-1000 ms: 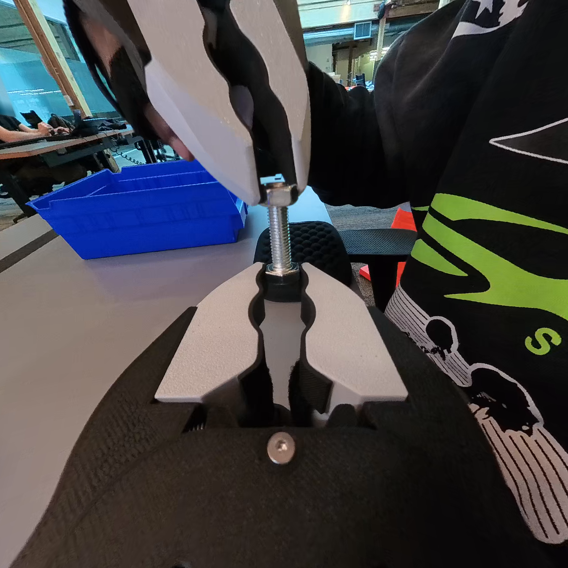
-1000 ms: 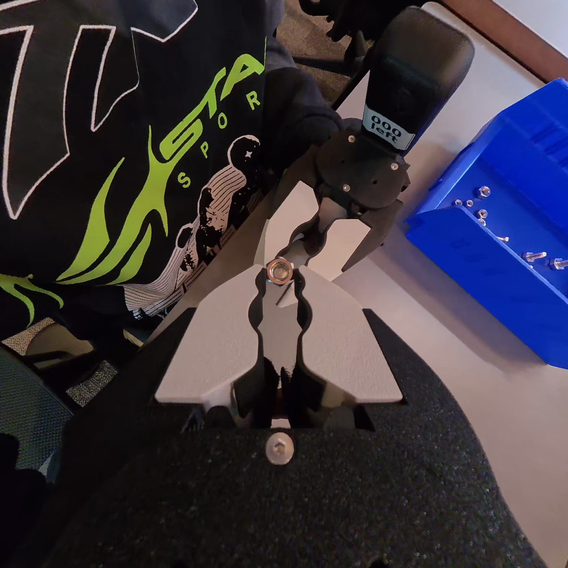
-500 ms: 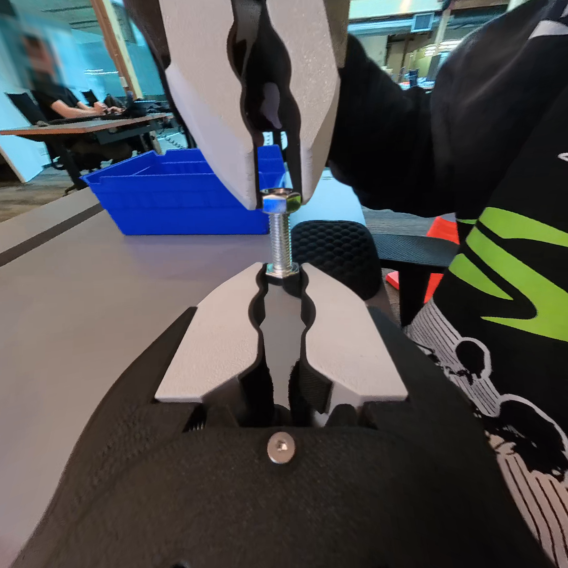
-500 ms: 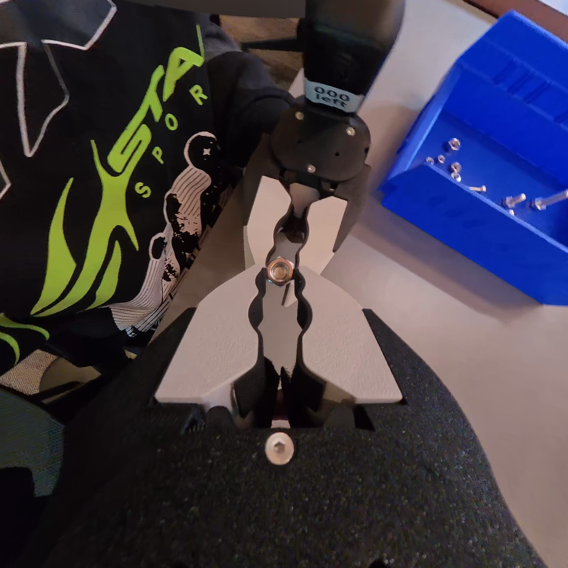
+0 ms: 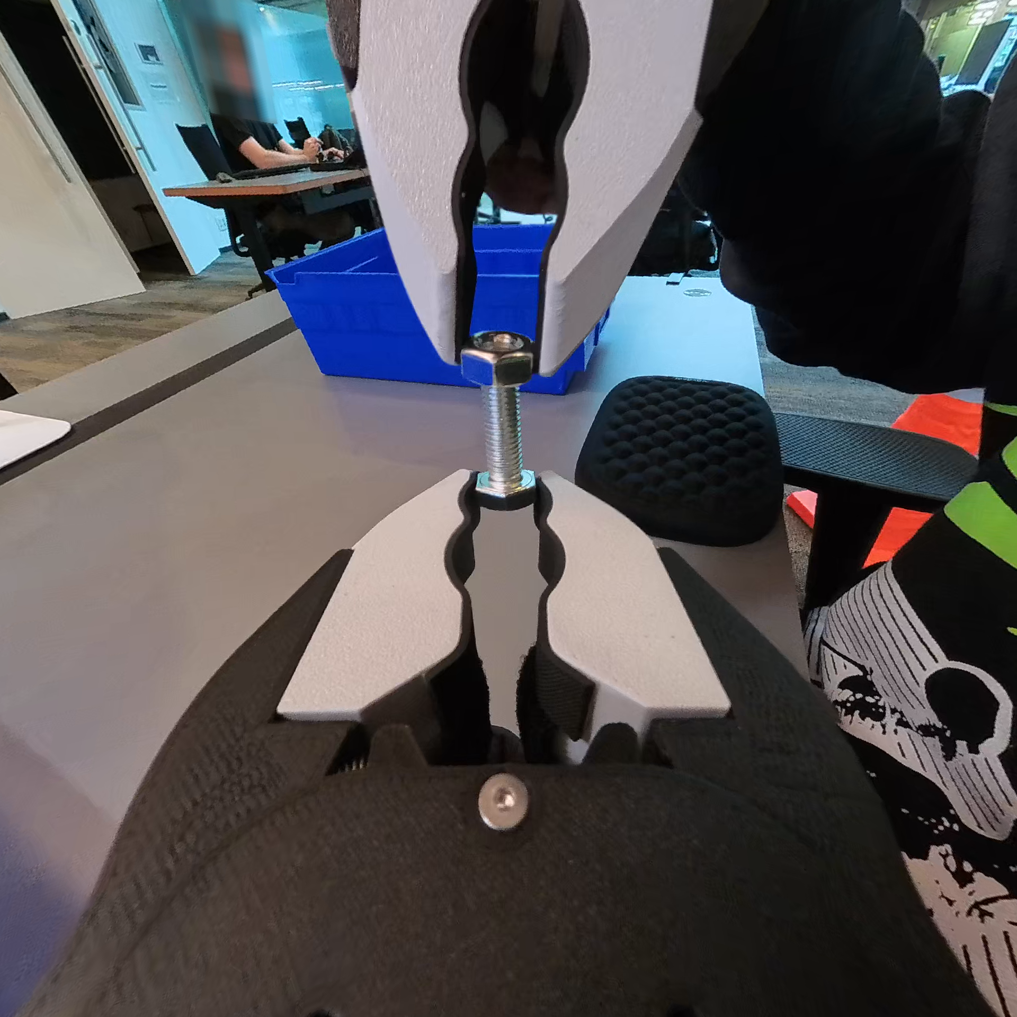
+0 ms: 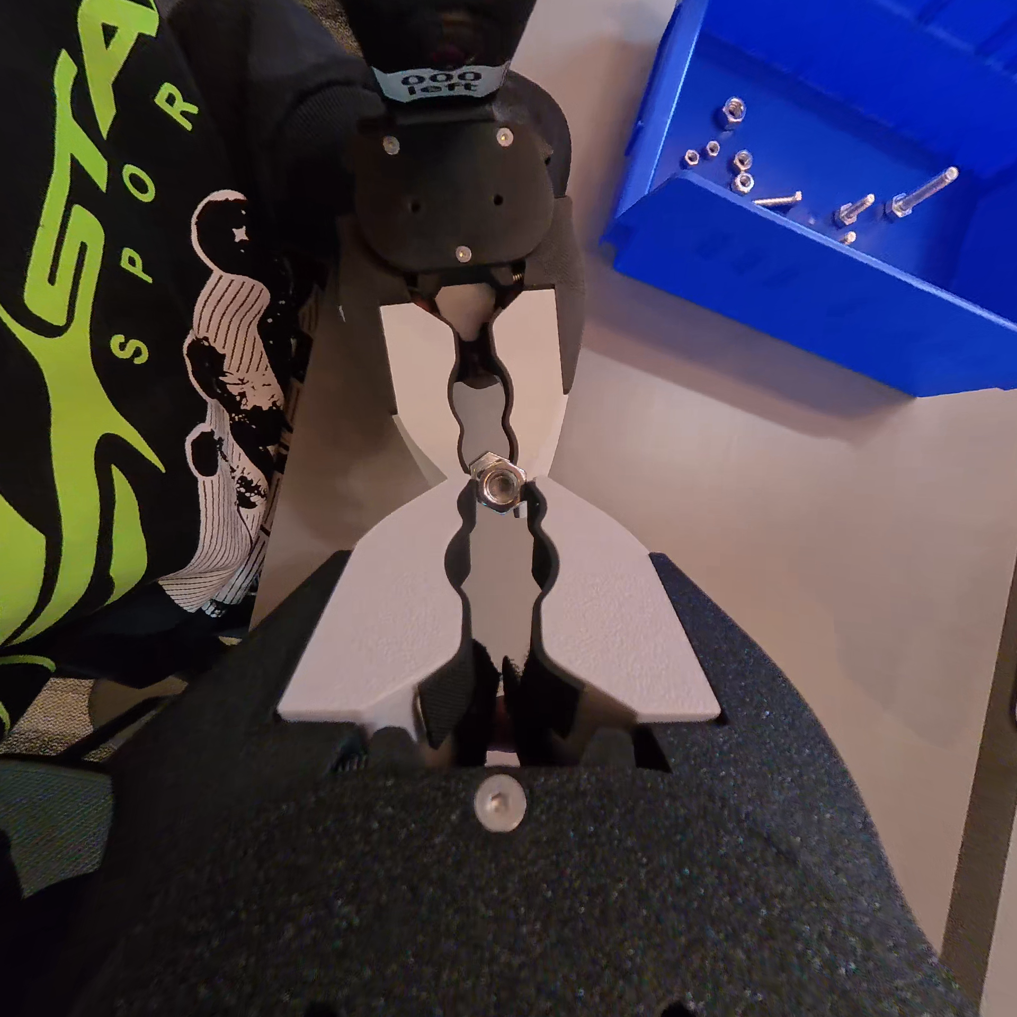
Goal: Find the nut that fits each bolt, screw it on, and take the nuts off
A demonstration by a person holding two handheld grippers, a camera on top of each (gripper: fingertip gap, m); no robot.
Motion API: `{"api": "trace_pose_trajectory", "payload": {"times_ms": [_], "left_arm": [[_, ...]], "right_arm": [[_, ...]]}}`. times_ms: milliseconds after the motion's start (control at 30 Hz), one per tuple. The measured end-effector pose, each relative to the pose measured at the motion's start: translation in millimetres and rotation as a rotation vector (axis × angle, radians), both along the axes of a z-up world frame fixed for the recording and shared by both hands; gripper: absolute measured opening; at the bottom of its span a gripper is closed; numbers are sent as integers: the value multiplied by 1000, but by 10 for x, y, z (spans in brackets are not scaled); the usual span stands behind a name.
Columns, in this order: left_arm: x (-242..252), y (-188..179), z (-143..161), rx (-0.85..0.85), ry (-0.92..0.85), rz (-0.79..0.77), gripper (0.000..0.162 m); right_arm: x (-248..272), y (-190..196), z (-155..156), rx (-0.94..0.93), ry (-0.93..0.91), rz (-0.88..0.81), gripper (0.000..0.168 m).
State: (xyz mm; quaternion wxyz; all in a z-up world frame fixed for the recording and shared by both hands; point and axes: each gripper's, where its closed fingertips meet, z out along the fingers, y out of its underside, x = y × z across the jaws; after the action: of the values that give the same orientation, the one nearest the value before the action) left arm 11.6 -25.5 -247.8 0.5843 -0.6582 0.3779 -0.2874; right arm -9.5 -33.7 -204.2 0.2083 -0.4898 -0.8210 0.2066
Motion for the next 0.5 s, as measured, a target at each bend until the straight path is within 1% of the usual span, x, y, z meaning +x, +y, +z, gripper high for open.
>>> {"api": "trace_pose_trajectory", "payload": {"times_ms": [100,333,500], "left_arm": [[-8,-4,23,2,-20,-6,19],[-25,-59,147,40,-99,-40,19],[-55,15,79,16,-58,18,19]], "right_arm": [[-13,-3,23,-13,23,13,18],[-62,-71,132,-141,139,78,18],[-72,4,74,-96,95,8,18]]}}
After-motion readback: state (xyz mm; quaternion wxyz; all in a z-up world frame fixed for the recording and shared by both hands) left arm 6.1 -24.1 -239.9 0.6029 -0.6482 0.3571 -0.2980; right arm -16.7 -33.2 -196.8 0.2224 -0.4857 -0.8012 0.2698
